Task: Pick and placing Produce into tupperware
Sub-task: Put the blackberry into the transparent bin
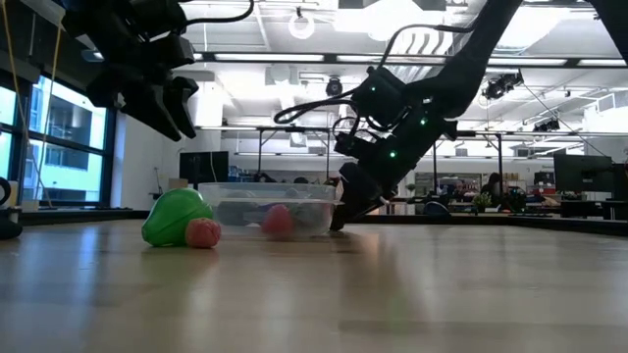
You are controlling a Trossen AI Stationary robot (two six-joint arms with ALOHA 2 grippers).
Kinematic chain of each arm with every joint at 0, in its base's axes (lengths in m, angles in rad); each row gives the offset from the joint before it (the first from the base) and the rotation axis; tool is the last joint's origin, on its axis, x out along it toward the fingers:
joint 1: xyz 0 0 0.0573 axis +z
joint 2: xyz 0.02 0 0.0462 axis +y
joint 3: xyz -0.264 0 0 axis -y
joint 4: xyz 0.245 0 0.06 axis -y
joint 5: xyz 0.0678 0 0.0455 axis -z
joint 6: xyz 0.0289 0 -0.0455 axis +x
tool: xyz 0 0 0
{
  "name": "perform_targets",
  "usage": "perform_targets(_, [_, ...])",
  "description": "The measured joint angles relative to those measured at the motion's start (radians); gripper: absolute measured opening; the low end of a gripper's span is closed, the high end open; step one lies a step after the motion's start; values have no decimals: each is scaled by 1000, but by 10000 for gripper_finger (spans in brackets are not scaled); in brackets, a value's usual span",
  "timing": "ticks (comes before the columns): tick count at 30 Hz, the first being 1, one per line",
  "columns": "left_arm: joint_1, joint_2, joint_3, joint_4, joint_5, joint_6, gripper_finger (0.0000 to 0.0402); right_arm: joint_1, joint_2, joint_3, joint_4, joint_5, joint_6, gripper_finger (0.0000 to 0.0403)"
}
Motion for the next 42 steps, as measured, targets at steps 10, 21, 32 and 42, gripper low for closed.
perform_targets(10, [0, 0, 0, 0, 0, 0, 193, 1, 6, 0, 19, 0, -18, 209])
perform_targets(21, [0, 0, 0, 0, 0, 0, 193, 3, 19, 0, 28, -28, -18, 153])
perform_targets(32, [0, 0, 0, 0, 0, 0, 193, 3, 19, 0, 33, -34, -18, 93])
perform_targets(42, [0, 0, 0, 0, 0, 0, 193, 3, -4, 0, 24, 8, -18, 86])
